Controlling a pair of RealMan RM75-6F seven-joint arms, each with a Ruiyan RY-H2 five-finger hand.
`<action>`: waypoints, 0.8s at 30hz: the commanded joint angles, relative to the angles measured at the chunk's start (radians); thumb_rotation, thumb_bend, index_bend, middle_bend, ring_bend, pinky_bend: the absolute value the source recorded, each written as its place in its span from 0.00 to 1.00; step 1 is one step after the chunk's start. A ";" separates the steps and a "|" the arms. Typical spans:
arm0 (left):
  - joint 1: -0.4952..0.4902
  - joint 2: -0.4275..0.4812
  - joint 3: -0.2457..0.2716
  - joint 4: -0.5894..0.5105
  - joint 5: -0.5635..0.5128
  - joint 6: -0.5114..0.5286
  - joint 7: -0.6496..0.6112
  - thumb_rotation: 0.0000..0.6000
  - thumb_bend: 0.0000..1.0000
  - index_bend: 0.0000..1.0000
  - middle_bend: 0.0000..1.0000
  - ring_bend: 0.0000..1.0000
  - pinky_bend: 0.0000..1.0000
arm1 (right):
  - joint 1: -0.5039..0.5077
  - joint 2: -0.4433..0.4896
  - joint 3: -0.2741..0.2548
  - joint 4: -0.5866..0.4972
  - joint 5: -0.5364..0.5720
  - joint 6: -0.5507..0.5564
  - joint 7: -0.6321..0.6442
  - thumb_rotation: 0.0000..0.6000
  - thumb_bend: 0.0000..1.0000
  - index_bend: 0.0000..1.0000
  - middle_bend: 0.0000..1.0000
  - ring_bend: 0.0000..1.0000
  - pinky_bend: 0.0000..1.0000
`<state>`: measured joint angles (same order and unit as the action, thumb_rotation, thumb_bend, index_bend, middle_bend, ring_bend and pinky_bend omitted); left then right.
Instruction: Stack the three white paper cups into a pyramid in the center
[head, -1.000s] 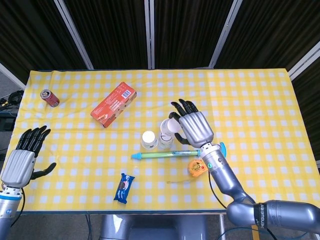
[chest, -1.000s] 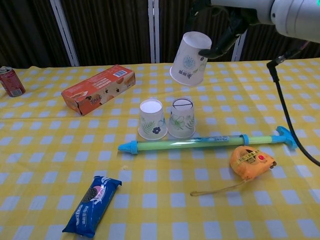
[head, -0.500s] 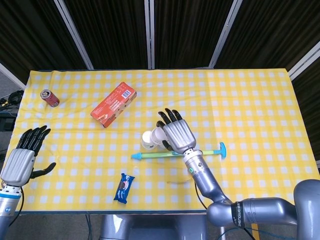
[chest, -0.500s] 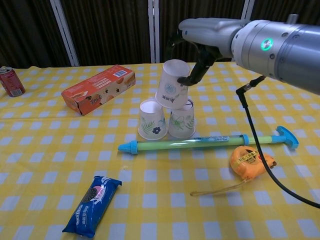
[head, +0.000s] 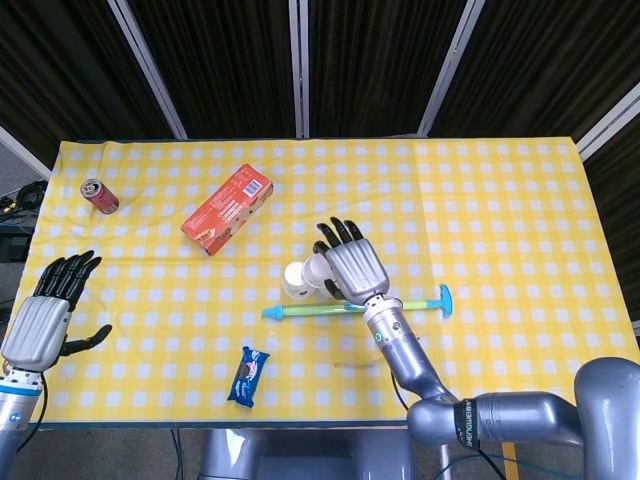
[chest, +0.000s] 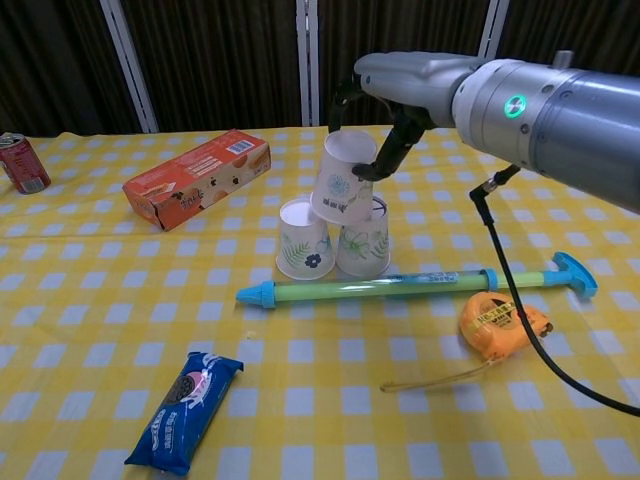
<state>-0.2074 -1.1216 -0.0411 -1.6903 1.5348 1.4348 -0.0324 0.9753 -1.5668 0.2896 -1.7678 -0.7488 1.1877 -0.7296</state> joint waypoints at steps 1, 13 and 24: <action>0.000 0.001 0.000 0.000 0.000 -0.001 -0.002 1.00 0.22 0.00 0.00 0.00 0.00 | 0.003 -0.005 0.003 0.002 0.000 -0.003 0.006 1.00 0.29 0.48 0.11 0.00 0.12; 0.001 0.005 -0.004 0.004 -0.003 -0.004 -0.017 1.00 0.22 0.00 0.00 0.00 0.00 | 0.011 -0.027 -0.002 0.019 0.001 -0.006 0.006 1.00 0.18 0.29 0.03 0.00 0.09; 0.003 0.004 -0.005 0.003 -0.001 -0.002 -0.009 1.00 0.22 0.00 0.00 0.00 0.00 | -0.007 0.000 -0.014 -0.011 -0.028 0.030 -0.006 1.00 0.16 0.20 0.00 0.00 0.09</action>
<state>-0.2043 -1.1174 -0.0463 -1.6874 1.5338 1.4329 -0.0413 0.9730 -1.5740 0.2789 -1.7716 -0.7719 1.2113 -0.7323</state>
